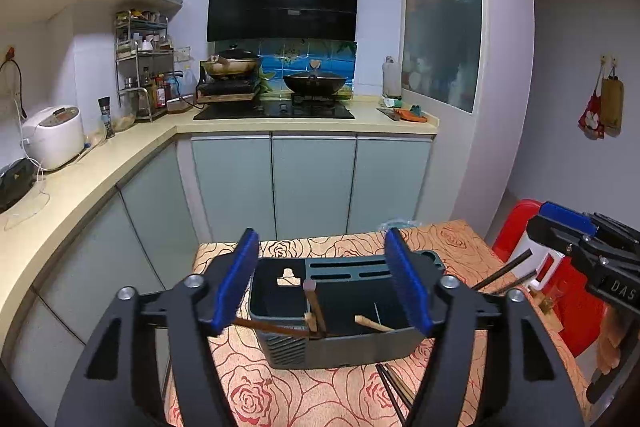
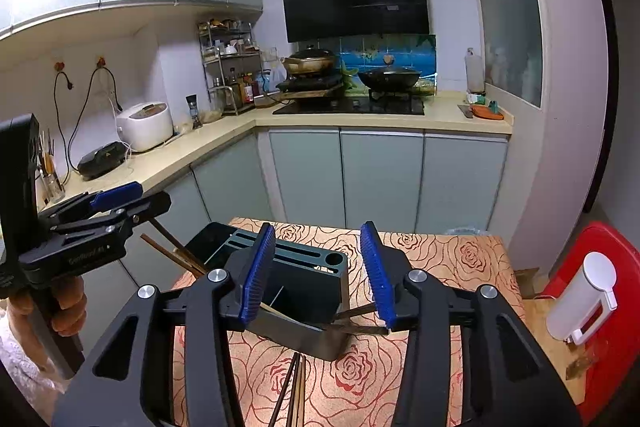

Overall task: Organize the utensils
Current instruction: 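Withdraw both open tools from the holder back over the remaining chopsticks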

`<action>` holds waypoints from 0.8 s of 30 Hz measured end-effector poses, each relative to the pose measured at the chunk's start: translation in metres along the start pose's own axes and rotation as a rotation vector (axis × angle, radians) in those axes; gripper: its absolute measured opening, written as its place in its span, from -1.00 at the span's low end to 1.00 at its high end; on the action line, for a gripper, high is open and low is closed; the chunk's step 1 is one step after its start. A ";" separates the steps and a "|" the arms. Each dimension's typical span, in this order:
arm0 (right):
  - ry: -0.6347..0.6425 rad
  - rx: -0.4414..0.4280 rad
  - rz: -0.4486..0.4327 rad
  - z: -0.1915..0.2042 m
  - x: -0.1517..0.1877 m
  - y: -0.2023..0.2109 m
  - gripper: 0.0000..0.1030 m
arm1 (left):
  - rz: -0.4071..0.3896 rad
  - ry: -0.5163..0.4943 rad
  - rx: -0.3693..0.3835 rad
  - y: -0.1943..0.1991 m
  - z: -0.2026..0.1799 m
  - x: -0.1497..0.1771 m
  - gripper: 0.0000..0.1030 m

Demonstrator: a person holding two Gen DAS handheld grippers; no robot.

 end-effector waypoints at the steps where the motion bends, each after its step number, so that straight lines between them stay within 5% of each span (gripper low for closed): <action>1: 0.000 -0.001 -0.003 0.000 0.001 0.003 -0.15 | -0.002 0.002 0.002 0.001 0.000 0.001 0.32; 13: 0.001 0.003 -0.004 -0.008 0.028 0.025 -0.15 | 0.003 -0.019 0.016 0.025 -0.001 0.042 0.45; 24: 0.032 0.063 0.079 -0.016 0.123 0.038 -0.02 | 0.099 -0.090 0.007 0.040 0.002 0.141 0.46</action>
Point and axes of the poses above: each gripper's, at about its wrist camera, not at the fingertips, and y roughly against the way its jaws point, z to its left, x to its underside, the point moved 2 cm from there along -y, roughly the way its jaws point, and after that the axes turned 1 degree about -z, right-handed, at the moved point
